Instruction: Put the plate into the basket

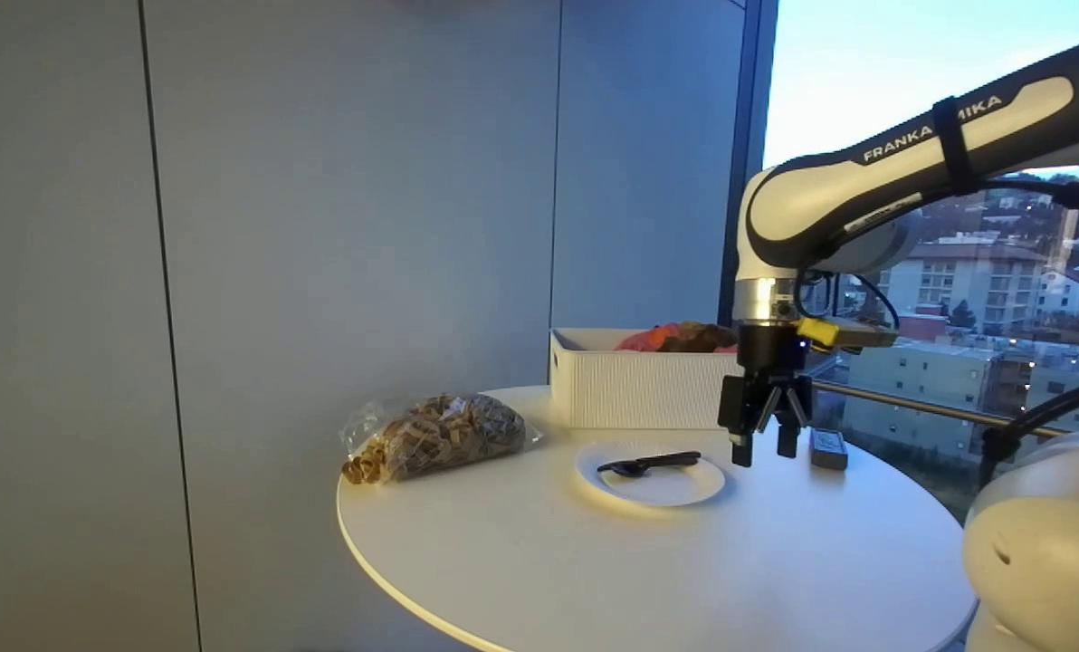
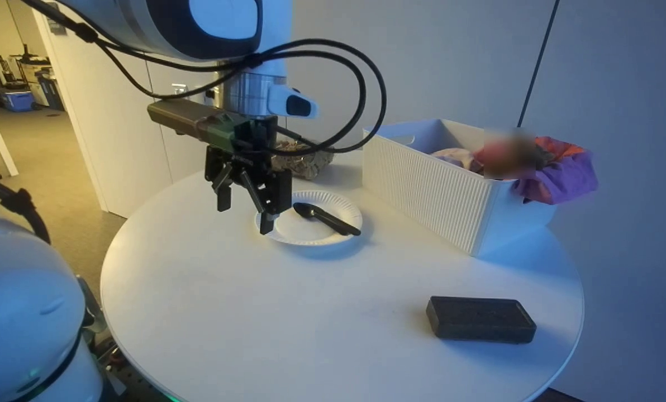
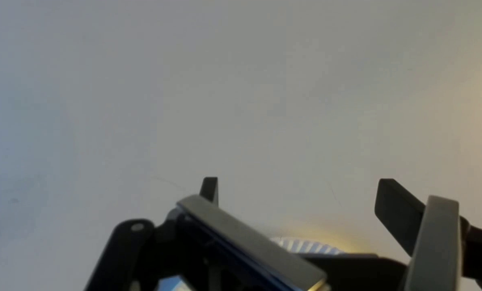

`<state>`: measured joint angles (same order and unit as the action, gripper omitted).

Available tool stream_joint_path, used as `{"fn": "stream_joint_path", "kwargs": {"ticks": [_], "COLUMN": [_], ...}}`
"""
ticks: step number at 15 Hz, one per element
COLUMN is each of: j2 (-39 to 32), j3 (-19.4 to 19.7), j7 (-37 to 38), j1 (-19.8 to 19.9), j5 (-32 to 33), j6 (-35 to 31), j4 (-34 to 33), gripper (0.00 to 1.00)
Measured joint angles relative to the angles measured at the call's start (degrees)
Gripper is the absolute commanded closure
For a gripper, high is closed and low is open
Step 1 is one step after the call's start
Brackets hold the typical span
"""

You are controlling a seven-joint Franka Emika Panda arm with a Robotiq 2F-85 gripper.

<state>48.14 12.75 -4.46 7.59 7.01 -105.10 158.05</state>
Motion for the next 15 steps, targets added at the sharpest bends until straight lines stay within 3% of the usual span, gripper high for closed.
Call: {"fn": "stream_joint_path", "kwargs": {"ticks": [6, 13, 15], "j2": [0.94, 0.53, -0.21], "j3": [4.73, 4.07, 4.41], "j7": [-4.63, -4.94, -5.26], "j1": [1.19, 1.42, 1.41], "j5": [-3.22, -3.25, -3.39], "j6": [0.05, 0.66, -2.06], "j4": [-0.02, 0.16, 0.3], "gripper": [0.0, 0.0, 0.0]}}
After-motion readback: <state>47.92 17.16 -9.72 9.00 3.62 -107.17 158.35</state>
